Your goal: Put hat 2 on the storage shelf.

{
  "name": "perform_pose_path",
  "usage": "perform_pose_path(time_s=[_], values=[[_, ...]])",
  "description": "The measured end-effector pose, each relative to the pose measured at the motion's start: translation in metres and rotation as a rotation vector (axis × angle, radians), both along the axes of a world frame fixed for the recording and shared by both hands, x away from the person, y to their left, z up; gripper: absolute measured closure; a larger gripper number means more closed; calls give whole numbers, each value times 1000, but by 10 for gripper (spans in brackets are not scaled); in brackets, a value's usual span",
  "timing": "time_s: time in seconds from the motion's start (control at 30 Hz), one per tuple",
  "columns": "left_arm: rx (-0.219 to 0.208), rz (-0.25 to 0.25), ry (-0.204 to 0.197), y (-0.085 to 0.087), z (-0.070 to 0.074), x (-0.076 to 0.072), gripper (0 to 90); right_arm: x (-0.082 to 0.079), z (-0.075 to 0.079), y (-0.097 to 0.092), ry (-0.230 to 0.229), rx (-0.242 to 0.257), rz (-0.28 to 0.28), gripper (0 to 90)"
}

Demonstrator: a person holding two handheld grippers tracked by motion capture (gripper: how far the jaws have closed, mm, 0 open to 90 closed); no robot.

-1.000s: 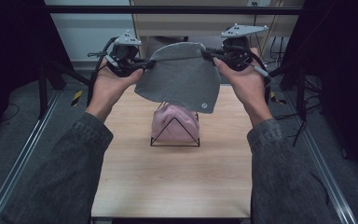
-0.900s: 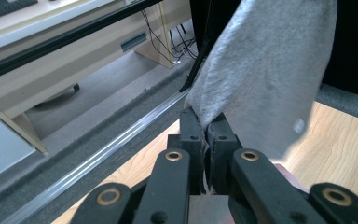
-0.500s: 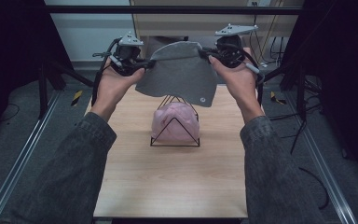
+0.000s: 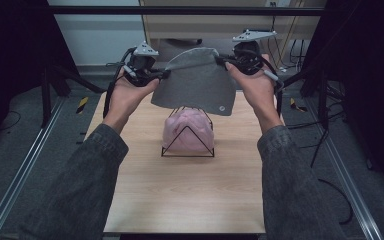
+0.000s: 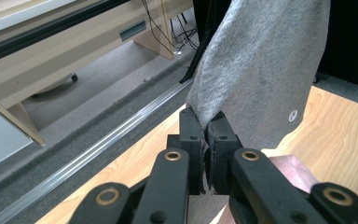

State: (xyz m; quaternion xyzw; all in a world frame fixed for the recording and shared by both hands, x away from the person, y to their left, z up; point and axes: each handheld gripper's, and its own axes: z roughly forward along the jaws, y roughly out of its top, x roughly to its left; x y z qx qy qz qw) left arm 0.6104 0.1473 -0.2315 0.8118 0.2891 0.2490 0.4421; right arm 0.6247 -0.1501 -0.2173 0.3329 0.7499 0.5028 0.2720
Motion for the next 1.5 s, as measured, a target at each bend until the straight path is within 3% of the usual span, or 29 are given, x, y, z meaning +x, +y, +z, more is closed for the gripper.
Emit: perform_pose_path(time_s=[0.67,1.13,1.5], values=[[-4,19,66,16,-52,7,867,3,-39,17,70,-34,42,850],[-2,21,87,17,-61,5,867,1,-48,17,90,-36,65,850],[11,17,114,22,-79,5,867,-1,-65,22,130,-58,96,849]])
